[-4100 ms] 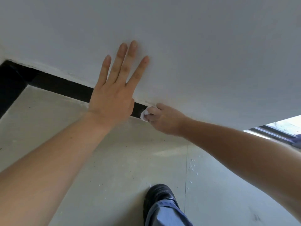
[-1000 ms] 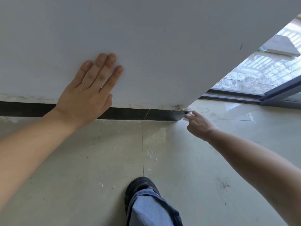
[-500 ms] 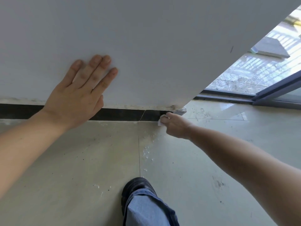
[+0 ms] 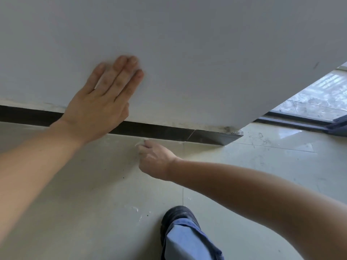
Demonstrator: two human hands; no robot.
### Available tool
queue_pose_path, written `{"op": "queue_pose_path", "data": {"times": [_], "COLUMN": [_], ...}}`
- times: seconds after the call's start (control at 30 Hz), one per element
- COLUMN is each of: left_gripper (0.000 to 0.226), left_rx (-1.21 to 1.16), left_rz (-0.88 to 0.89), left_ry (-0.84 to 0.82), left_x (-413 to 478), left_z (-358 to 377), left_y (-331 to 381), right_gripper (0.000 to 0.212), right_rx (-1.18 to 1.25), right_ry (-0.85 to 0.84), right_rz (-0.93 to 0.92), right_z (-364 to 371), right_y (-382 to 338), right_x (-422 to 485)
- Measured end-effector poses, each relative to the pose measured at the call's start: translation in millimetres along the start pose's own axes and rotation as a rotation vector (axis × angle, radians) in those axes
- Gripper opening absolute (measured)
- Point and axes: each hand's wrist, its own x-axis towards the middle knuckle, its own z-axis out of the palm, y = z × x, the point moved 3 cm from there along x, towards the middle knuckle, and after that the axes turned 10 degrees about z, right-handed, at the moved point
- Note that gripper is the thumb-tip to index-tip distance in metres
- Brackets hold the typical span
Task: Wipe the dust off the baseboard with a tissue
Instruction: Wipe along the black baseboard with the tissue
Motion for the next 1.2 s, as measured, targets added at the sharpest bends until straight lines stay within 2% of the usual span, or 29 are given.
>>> {"op": "queue_pose_path", "data": {"times": [0.1,0.23,0.3,0.4,0.5,0.6,0.73,0.8,0.9,0.97,1.07,1.13,1.2], "left_gripper": [0.066,0.066,0.067,0.069,0.071,0.072,0.073,0.074,0.074,0.074,0.074,0.073,0.072], "left_rx": [0.010,0.006,-0.021,-0.051,-0.113,-0.164,-0.192,-0.198,-0.216,-0.202,-0.198,-0.199,-0.186], "left_rz": [-0.020,-0.029,-0.033,-0.056,-0.086,-0.106,-0.114,-0.124,-0.134,-0.137,-0.142,-0.144,-0.144], "left_ry": [-0.056,-0.075,-0.073,-0.051,-0.042,-0.055,-0.055,-0.053,-0.054,-0.054,-0.055,-0.066,-0.077], "left_x": [-15.4,-20.4,-19.2,-19.7,-16.6,-15.3,-13.8,-12.7,-12.4,-13.1,-12.3,-11.4,-13.6], "left_z": [-2.6,-2.4,-1.7,0.0,1.1,0.9,1.2,1.9,2.3,2.5,1.8,1.7,2.3], "left_y": [-11.7,-10.4,-8.7,-7.1,-0.6,2.8,4.1,5.5,5.6,5.4,7.3,7.4,6.7], "right_gripper": [0.024,0.021,0.011,0.006,0.006,0.023,0.023,0.022,0.023,0.019,0.016,0.020,0.023], "right_rx": [-0.162,-0.186,-0.198,-0.189,-0.184,-0.124,-0.142,-0.124,-0.057,-0.120,-0.188,-0.206,-0.184], "right_ry": [0.019,0.126,0.079,0.011,-0.117,-0.324,-0.589,-0.570,-0.425,-0.307,-0.247,-0.271,-0.394], "right_rz": [-0.046,-0.087,-0.106,-0.034,0.015,0.155,0.303,0.254,0.120,0.065,0.049,0.036,0.096], "right_z": [-10.2,-1.8,11.2,42.2,71.3,100.6,110.7,102.7,93.7,92.9,94.6,102.3,119.4], "right_y": [0.1,31.4,48.1,58.9,66.4,76.4,79.7,73.4,49.3,42.1,64.0,79.8,86.8], "right_x": [36.3,49.1,37.1,9.6,-35.1,-81.9,-111.4,-103.5,-75.8,-57.5,-58.3,-74.5,-97.1]}}
